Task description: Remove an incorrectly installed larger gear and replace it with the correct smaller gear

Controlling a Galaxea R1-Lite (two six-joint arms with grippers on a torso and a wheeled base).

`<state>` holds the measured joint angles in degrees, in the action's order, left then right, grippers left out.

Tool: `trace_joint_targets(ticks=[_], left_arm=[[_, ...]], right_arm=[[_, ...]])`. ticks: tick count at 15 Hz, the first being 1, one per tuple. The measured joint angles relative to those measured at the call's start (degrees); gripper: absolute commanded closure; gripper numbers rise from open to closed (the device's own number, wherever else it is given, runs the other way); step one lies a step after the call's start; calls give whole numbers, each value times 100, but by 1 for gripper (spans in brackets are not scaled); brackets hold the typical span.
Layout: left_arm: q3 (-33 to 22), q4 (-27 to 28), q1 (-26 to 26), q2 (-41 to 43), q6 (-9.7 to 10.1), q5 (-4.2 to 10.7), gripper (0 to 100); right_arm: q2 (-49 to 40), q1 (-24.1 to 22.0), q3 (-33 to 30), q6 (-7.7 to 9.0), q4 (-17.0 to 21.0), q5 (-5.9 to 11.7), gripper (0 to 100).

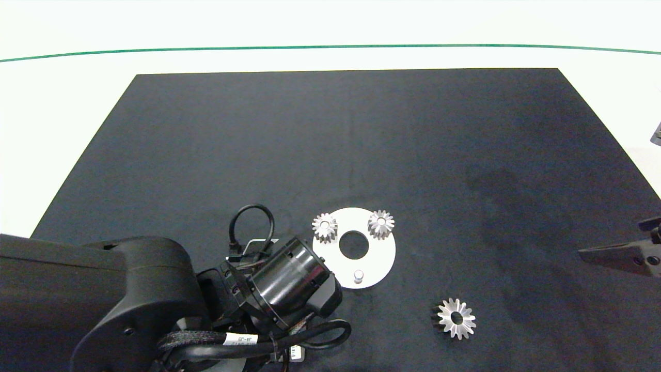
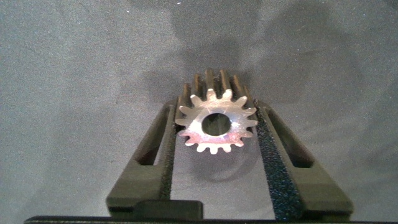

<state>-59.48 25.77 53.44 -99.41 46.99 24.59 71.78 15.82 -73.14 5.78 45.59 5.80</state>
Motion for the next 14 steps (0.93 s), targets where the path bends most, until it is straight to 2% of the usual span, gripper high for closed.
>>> trace_joint_targets(ticks=[8, 11, 14], left_arm=[[59, -2, 5, 143, -52, -17, 74], [-6, 2, -4, 283, -102, -12, 75], [-105, 51, 9, 452, -483, -9, 75]], right_arm=[[-17, -10, 10, -2, 2, -5, 0], [-30, -80, 13, 2, -4, -99, 0], [-177, -98, 2, 44, -4, -123, 0]])
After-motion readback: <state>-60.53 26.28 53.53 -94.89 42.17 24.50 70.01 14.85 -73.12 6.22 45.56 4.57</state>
